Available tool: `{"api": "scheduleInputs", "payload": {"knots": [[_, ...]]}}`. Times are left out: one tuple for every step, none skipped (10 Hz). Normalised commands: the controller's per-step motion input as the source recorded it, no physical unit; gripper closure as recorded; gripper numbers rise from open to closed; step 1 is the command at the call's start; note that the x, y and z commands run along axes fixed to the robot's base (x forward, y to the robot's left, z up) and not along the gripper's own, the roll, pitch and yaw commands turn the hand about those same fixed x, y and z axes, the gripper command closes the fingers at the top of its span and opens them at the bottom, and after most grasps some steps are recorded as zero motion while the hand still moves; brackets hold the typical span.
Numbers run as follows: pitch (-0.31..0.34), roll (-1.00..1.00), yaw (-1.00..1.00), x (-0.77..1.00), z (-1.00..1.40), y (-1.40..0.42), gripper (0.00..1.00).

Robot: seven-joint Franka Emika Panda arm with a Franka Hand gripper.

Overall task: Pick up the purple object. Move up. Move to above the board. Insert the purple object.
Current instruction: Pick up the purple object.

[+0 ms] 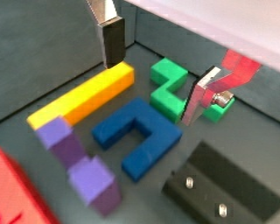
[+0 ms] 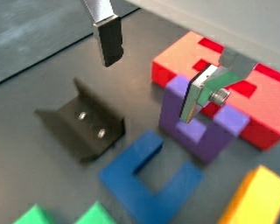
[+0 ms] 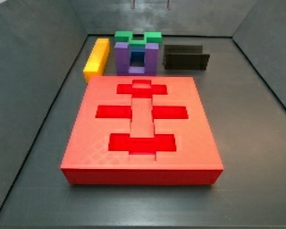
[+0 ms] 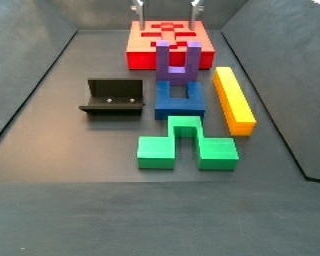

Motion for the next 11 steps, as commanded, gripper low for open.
{"api": "scheduleInputs", "payload": {"knots": [[0.014,0.13,-0.14,0.57,-0.11,-0.65,0.0],[0.0,0.04,-0.28,0.56,-0.25,-0.54,0.0],[0.0,0.0,-0.48,0.49,-0.32,-0.4,0.0],[-0.061,-0.14,-0.52,0.37,-0.31,-0.23,0.0],[-0.127,-0.24,-0.47,0.27,-0.33,-0.11,0.0],[-0.1,-0.17,-0.14,0.0,-0.34,-0.11,0.0],[-0.031,-0.02,0.0,-0.11,-0.17,-0.27,0.0],[0.0,0.04,0.05,-0.28,-0.02,-0.3,0.0],[0.0,0.06,0.12,-0.27,-0.04,-0.29,0.0],[0.0,0.07,0.21,-0.15,-0.15,-0.26,0.0],[0.0,0.1,0.34,-0.03,-0.2,-0.18,0.0]]}}
